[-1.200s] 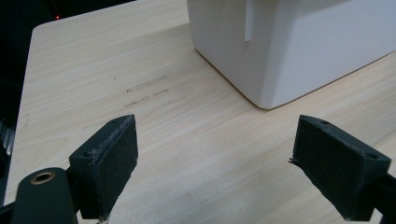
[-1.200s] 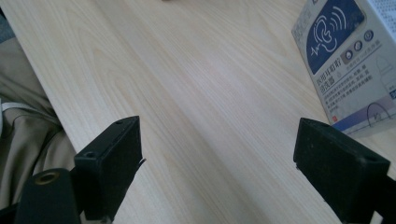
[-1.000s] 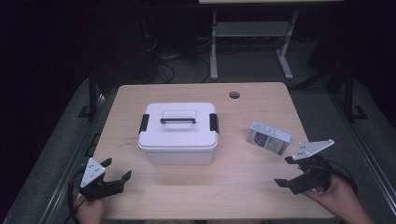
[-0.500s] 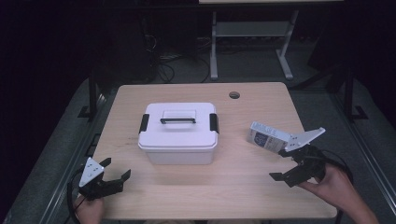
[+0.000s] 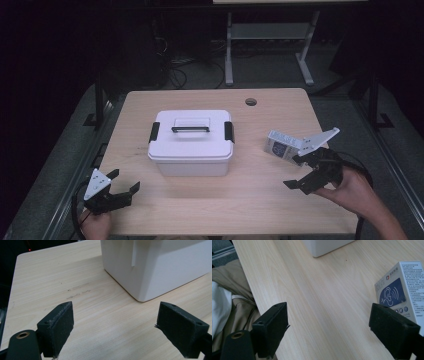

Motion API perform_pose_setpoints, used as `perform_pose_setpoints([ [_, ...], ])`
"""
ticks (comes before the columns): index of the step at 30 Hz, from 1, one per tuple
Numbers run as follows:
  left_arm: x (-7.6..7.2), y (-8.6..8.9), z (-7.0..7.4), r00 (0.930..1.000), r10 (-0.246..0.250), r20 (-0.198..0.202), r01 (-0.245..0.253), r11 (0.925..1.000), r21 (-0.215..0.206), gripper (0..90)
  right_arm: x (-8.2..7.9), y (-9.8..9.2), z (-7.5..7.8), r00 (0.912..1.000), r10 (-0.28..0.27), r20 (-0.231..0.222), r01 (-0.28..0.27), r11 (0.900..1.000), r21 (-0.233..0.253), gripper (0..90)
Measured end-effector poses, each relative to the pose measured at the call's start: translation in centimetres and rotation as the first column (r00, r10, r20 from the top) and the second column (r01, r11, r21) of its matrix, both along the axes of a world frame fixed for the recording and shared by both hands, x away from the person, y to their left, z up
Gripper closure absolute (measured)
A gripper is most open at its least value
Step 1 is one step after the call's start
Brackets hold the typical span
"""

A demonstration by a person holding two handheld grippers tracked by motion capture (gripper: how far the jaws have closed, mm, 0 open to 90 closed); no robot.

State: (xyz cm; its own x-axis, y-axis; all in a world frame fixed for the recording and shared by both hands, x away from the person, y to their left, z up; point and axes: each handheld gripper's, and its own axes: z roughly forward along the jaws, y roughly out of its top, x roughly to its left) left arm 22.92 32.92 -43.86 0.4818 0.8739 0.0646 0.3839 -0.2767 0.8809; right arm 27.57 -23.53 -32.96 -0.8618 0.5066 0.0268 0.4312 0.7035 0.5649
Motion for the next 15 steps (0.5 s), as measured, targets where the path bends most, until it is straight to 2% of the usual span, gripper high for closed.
perform_pose_setpoints([
  [15,-0.1,0.1,0.1,1.0,0.003,0.004,-0.003,1.0,0.002,13.3,1.1,1.9,1.5,0.9988,0.05,0.002,-0.05,0.998,-0.031,15.3],
])
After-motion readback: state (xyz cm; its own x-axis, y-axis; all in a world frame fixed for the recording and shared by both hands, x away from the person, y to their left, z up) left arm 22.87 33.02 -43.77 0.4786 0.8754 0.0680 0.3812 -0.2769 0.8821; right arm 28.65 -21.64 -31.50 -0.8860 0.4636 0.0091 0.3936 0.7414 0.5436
